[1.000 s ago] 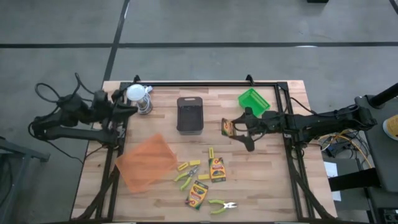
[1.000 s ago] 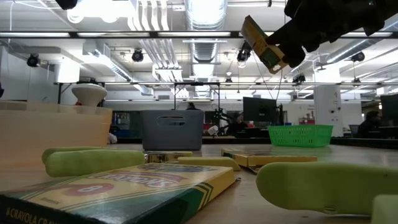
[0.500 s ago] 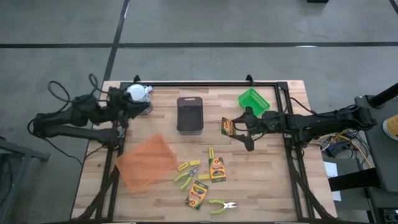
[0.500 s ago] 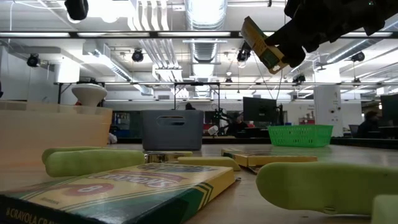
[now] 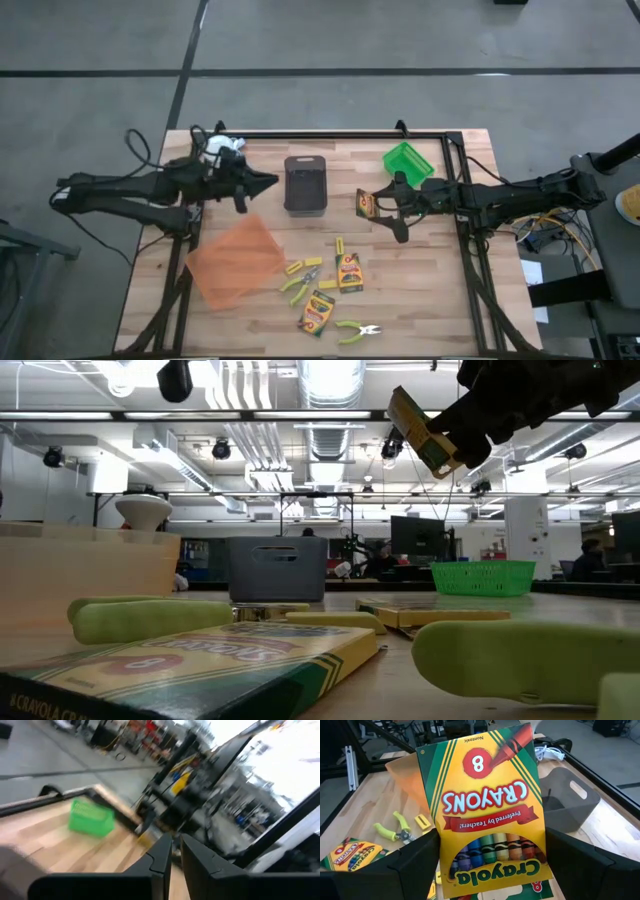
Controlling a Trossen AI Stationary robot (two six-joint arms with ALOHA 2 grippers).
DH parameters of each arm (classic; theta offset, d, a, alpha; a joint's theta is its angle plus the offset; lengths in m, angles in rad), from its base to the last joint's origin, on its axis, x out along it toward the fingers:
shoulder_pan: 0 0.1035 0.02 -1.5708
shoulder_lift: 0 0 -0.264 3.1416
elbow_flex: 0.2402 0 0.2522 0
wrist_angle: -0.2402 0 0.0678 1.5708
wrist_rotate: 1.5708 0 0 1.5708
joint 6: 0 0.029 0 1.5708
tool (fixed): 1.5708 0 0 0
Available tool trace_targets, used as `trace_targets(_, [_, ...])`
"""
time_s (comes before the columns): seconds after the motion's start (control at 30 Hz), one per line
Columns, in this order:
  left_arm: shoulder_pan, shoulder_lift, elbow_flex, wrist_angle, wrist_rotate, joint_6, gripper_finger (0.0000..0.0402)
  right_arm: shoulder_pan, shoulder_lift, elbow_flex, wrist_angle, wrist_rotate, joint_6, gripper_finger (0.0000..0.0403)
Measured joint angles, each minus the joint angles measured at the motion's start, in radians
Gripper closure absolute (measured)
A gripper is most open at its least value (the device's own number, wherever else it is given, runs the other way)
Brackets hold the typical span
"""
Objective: Pick & Place School Supplies
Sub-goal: Put the pack of crayons into the orange bin
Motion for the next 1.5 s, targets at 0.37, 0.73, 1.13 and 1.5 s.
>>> trace_targets(0.37, [0.0, 0.036, 0.001, 0.043, -0.002, 0.003, 0.0357, 0.0, -0.001, 0.0, 0.0, 0.0, 0.0, 0.0078])
trace_targets(0.73, [0.0, 0.033, 0.001, 0.044, -0.002, 0.004, 0.0357, 0.0, -0.001, 0.0, 0.0, 0.002, 0.004, 0.0078])
trace_targets(1.13, [0.0, 0.033, 0.001, 0.043, -0.003, -0.005, 0.0357, 0.0, -0.001, 0.0, 0.0, 0.002, 0.004, 0.0078])
trace_targets(1.5, [0.0, 0.033, 0.001, 0.034, -0.003, 0.033, 0.0358, 0.0, -0.001, 0.0, 0.001, 0.002, 0.003, 0.0078])
